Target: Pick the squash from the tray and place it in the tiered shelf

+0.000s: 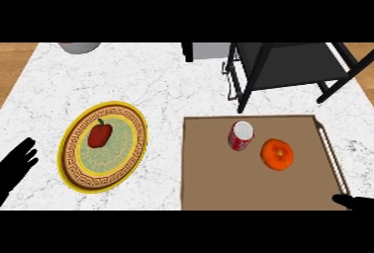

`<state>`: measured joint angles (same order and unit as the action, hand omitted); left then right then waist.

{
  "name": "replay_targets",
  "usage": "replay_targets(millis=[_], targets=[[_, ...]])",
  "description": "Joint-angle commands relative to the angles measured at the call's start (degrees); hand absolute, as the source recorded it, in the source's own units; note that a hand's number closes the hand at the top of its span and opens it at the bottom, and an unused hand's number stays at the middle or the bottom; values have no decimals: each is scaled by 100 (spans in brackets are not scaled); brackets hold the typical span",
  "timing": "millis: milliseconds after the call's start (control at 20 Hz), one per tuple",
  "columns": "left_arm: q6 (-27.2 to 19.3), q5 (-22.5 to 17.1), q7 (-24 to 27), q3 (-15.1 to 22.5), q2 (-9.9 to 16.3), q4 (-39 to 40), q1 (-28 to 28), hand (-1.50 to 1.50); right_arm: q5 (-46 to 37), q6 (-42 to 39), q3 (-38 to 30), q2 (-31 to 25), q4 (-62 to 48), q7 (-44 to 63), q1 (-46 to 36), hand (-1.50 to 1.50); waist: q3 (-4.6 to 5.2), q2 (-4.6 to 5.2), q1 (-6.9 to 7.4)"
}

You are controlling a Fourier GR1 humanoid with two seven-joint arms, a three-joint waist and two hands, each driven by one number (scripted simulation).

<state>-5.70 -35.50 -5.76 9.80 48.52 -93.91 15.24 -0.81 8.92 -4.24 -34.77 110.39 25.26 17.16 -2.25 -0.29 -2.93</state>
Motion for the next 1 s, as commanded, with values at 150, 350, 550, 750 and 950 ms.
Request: replay_targets(millis=[150, 350, 550, 750, 950], targets=[[-766, -265, -290, 469, -865, 276, -578, 0, -825, 368, 398, -167, 406, 1812, -340, -150, 273, 140, 82], [-905, -268, -234, 751, -846, 206, -613, 0, -1041, 196, 813, -205, 519, 2813, -682, -150, 269, 131, 208], [-1130, -275, -301, 940, -886, 131, -874, 0, -1370, 31, 1311, -160, 423, 3416, -1146, -150, 255, 135, 276], [-1374, -316, -330, 1118, -803, 155, -996, 0, -1630, -38, 1559, -52, 214, 3980, -1590, -150, 256, 153, 285], [-1288, -447, -73, 1187, -824, 515, -917, 0, -1947, 79, 1718, 166, 94, 4115, -1543, -150, 262, 135, 178]])
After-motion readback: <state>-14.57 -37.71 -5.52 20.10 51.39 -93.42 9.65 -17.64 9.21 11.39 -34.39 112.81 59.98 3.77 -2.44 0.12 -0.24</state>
